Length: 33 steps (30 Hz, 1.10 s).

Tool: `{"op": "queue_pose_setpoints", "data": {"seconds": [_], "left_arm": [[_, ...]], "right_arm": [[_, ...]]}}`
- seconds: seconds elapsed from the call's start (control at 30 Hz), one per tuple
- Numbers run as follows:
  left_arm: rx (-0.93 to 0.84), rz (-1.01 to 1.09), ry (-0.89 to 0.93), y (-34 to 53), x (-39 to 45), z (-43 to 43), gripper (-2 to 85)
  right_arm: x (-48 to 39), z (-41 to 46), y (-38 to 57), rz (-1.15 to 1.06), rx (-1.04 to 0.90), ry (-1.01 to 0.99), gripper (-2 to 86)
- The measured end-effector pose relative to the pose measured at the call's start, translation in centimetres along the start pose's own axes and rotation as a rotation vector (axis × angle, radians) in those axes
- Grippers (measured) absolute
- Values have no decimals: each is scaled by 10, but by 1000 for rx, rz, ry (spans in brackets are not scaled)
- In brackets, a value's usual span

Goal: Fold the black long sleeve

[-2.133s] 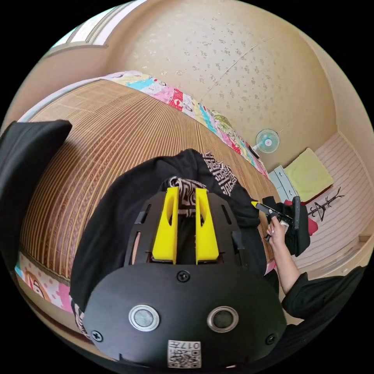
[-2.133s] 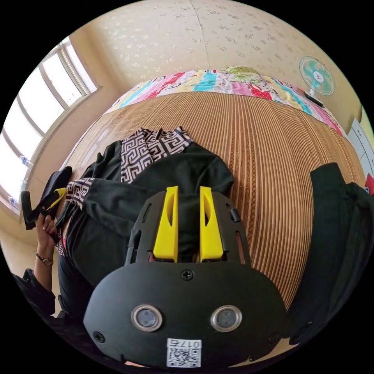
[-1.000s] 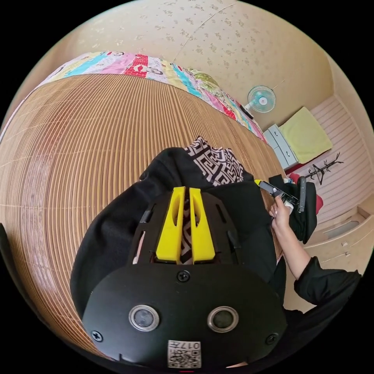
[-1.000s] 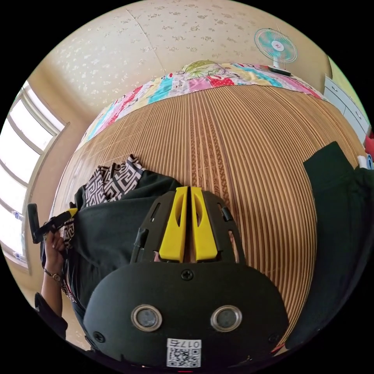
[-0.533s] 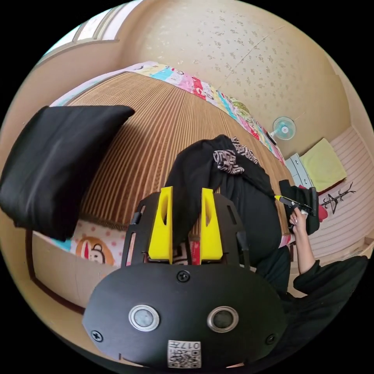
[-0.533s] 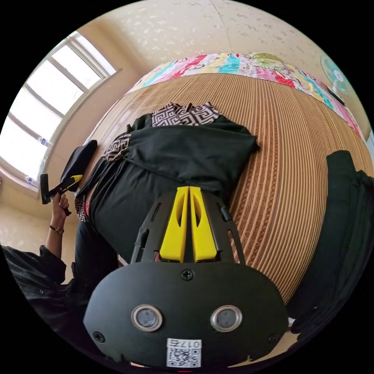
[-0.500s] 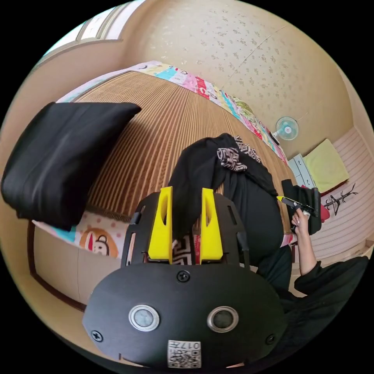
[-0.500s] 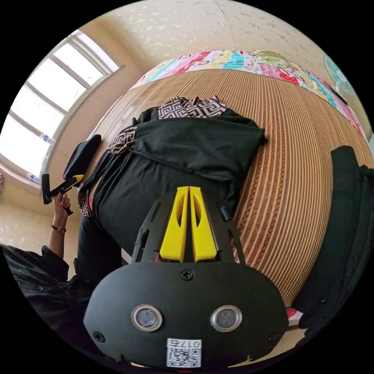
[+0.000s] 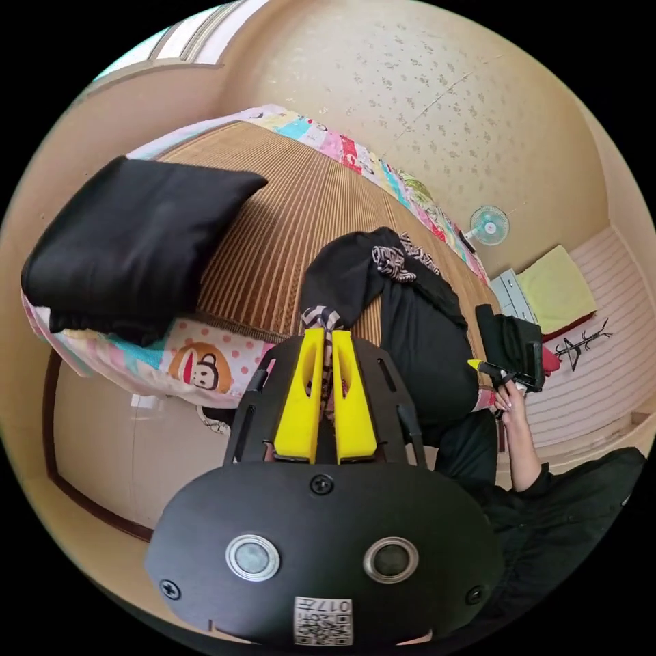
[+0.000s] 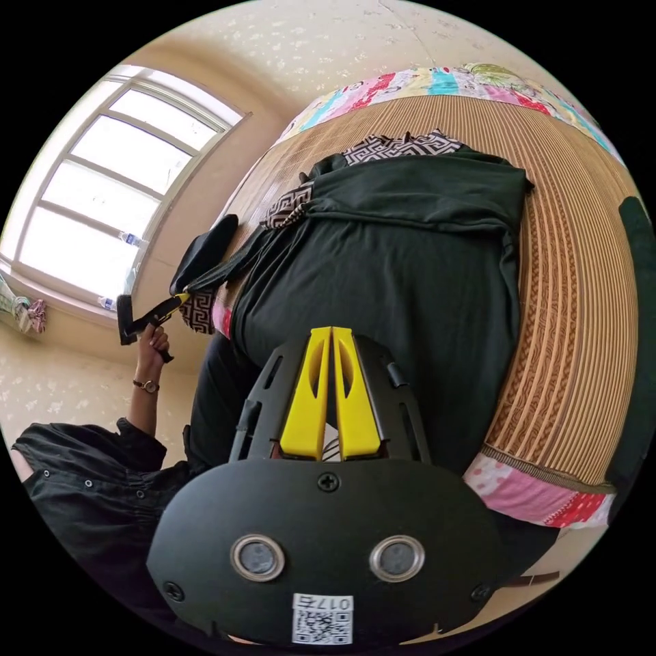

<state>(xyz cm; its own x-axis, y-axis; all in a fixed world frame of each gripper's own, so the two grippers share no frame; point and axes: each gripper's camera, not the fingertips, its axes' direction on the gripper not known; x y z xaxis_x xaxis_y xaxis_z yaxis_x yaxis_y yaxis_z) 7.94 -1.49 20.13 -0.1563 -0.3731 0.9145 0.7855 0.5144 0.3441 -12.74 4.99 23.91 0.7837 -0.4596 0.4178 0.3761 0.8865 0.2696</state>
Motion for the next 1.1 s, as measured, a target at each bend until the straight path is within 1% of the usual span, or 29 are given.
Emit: {"op": "queue_pose_setpoints", "data": {"seconds": [0.07, 0.1, 0.17, 0.23, 0.27, 0.33, 0.37, 0.4, 0.43, 0.47, 0.53, 0.57, 0.63, 0.67, 0.73, 0.77, 0.8, 0.87, 0.9, 0.93, 0.97, 1.03, 1.07, 1.1], "left_arm": [[58, 25, -22, -6, -1, -29, 21], [72, -19, -23, -4, -11, -41, 25], [75, -117, -27, 9, -35, -50, 37], [136, -304, -22, 50, -74, -60, 48], [155, -355, -1, 62, -84, -62, 49], [216, -516, 141, 105, -117, -65, 55], [218, -551, 182, 112, -124, -63, 61], [209, -616, 267, 124, -136, -55, 73], [201, -660, 348, 130, -146, -47, 80], [202, -681, 392, 131, -150, -43, 83], [218, -814, 559, 137, -171, -25, 109], [228, -855, 583, 139, -175, -21, 118], [247, -1009, 622, 147, -192, -9, 151], [256, -1044, 628, 150, -195, -7, 151], [339, -1143, 678, 161, -204, 0, 145], [365, -1158, 692, 163, -206, 1, 141], [410, -1180, 706, 167, -209, 1, 119], [448, -1184, 671, 170, -211, -5, 68], [421, -1147, 643, 163, -212, -10, 35], [396, -1061, 623, 149, -209, -18, 9], [396, -1002, 617, 140, -205, -24, 6], [443, -703, 621, 101, -179, -55, -2], [458, -614, 627, 91, -171, -64, -4], [482, -426, 636, 74, -152, -82, -5]], "right_arm": [[2, -6, 0, 17, 20, -33, 4], [3, -7, 1, 21, 21, -43, 4], [5, -7, 3, 33, 18, -72, 4], [7, -6, 5, 41, 9, -81, 4], [9, -6, 6, 48, 1, -85, 4], [13, -6, 8, 62, -7, -95, 4], [17, -6, 9, 73, -9, -101, 4], [18, -7, 10, 80, -10, -104, 4], [22, -7, 10, 95, -11, -112, 4], [25, -8, 9, 109, -10, -124, 4], [27, -10, 7, 121, -4, -148, 4], [27, -13, 5, 120, 3, -165, 4], [23, -17, 2, 110, 12, -184, 3], [20, -20, 1, 99, 17, -184, 3], [15, -25, 2, 84, 19, -171, 3], [13, -28, 3, 78, 17, -161, 3], [13, -29, 4, 77, 16, -157, 3], [17, -33, 8, 90, 10, -145, 3], [19, -34, 10, 97, 10, -145, 3], [24, -36, 12, 116, 11, -150, 3], [29, -38, 15, 136, 14, -163, 3], [36, -41, 17, 159, 23, -185, 3], [39, -43, 17, 168, 28, -192, 3], [41, -44, 17, 172, 29, -192, 3]]}}
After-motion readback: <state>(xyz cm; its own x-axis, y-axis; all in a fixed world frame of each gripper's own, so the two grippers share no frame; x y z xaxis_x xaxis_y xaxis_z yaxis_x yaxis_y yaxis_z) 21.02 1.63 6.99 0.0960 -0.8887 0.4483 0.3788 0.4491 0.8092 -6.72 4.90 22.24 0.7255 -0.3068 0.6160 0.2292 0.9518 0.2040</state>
